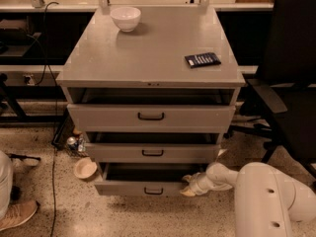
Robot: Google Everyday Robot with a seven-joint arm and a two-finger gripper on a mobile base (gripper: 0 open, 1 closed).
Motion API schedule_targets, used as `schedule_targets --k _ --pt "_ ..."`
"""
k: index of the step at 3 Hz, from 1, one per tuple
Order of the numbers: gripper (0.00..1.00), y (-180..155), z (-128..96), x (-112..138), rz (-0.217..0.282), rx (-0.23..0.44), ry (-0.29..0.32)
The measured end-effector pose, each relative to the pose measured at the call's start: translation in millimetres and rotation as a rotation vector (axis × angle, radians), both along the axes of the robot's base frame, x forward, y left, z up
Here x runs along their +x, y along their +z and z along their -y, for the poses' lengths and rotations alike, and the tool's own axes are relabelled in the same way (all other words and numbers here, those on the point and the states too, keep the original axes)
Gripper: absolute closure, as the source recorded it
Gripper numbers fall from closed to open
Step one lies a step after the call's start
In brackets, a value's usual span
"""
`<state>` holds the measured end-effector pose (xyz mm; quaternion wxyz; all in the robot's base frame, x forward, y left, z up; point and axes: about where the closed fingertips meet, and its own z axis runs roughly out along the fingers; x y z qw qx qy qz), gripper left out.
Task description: Open bottom drawer
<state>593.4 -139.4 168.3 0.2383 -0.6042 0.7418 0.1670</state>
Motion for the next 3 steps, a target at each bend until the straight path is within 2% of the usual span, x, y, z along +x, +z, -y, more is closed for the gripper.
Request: schedule_targets --k 1,2,3 --pt "0.98 2.5 0.0 -1.6 0.0 0.0 -0.001" --pt "1.0 11.0 -0.6 -29.9 -0.009 0.006 -0.016" --pt "1.0 11.0 -0.6 -29.9 -0.009 0.006 -0.016"
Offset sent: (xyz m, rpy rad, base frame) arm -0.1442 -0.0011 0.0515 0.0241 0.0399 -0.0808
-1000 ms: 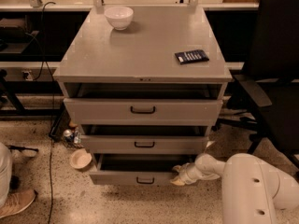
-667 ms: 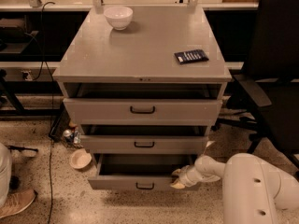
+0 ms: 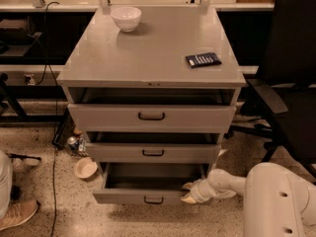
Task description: Open bottom drawer
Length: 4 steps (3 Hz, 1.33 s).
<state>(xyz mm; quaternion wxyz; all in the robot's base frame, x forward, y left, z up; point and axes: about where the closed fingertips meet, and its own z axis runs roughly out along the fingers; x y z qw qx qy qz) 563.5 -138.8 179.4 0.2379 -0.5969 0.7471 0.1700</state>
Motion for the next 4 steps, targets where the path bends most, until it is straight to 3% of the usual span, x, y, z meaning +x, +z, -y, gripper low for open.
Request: schedule_targets --k 1,2,3,4 --pt "1.0 3.7 -5.0 -31.4 -0.005 0.044 -0.027" --pt "1.0 3.6 -5.1 -31.5 -0.005 0.044 -0.026" --pt "1.0 -6.2 -5.6 -56.4 -0.015 0.046 -0.019" --pt "1.0 -6.0 -5.9 -59.1 -0.016 0.046 -0.021"
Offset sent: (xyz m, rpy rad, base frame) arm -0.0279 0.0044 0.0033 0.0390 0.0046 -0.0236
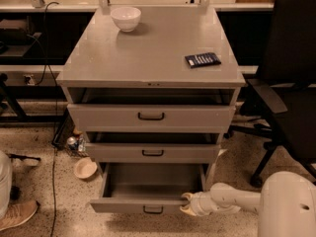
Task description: Open bottom drawer
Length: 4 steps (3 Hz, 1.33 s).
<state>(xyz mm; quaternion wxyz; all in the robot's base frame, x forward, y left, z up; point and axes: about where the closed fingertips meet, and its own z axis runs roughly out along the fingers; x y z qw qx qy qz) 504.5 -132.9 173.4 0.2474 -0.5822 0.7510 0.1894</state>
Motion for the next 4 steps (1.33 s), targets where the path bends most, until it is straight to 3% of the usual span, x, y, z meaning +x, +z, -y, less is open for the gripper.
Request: schedule_targets --k 2,4 --pt "1.0 -1.7 -3.7 -29.3 -0.009 -0.003 -0.015" --pt "1.0 -1.7 -3.8 -29.5 -0.009 -0.003 -0.015"
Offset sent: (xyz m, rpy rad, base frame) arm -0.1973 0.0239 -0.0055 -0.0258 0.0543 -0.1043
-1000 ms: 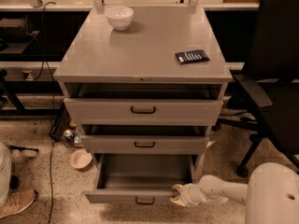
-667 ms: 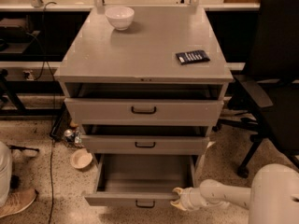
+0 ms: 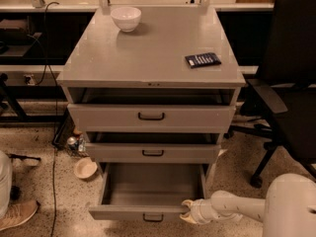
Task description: Open bottom drawer
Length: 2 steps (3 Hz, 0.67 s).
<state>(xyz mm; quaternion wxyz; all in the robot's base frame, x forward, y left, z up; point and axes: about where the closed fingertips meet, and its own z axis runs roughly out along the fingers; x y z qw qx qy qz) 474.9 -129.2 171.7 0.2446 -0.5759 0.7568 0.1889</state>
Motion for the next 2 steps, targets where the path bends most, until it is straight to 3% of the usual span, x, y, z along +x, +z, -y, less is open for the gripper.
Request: schedule_targets --k 1,2 --pt "1.0 -0.5 -2.0 -23.8 -0.012 0.004 -0.018" --pt "1.0 -0.4 -1.9 -23.7 -0.012 0.004 -0.018"
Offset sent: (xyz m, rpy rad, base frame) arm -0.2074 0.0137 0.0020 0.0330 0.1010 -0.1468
